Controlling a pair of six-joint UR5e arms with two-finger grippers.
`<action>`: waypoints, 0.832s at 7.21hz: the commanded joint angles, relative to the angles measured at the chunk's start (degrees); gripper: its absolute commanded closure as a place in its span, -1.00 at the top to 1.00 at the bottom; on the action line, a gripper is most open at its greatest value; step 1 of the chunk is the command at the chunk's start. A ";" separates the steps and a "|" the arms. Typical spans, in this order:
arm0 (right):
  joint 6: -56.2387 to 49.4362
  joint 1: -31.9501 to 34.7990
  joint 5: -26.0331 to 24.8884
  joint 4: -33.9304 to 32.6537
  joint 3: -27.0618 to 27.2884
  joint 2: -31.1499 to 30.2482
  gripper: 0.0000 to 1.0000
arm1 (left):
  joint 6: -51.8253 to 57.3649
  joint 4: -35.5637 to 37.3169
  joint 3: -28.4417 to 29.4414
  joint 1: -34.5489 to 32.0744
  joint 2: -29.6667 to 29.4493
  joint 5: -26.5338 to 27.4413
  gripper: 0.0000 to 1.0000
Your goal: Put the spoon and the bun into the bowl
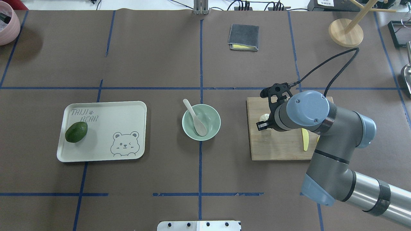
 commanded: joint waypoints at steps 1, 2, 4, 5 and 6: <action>1.84 -0.25 0.08 -2.99 0.91 4.79 -1.00 | -0.06 -0.03 -0.07 0.00 -0.12 0.00 1.00; 7.60 -2.08 -0.10 -10.41 0.13 12.56 -1.00 | -0.06 -0.03 -0.07 0.00 -0.12 -0.09 1.00; 14.65 -5.33 -2.63 -17.43 -5.02 24.81 -1.00 | -0.06 -0.03 -0.51 -0.09 -0.12 -0.09 1.00; 16.08 -6.92 -4.04 -17.35 -11.85 29.82 -1.00 | -0.06 -0.03 -0.86 -0.09 -0.30 -0.09 1.00; 16.09 -7.80 -4.57 -17.34 -12.88 29.87 -0.48 | -0.06 0.06 -1.21 -0.09 -0.30 -0.09 1.00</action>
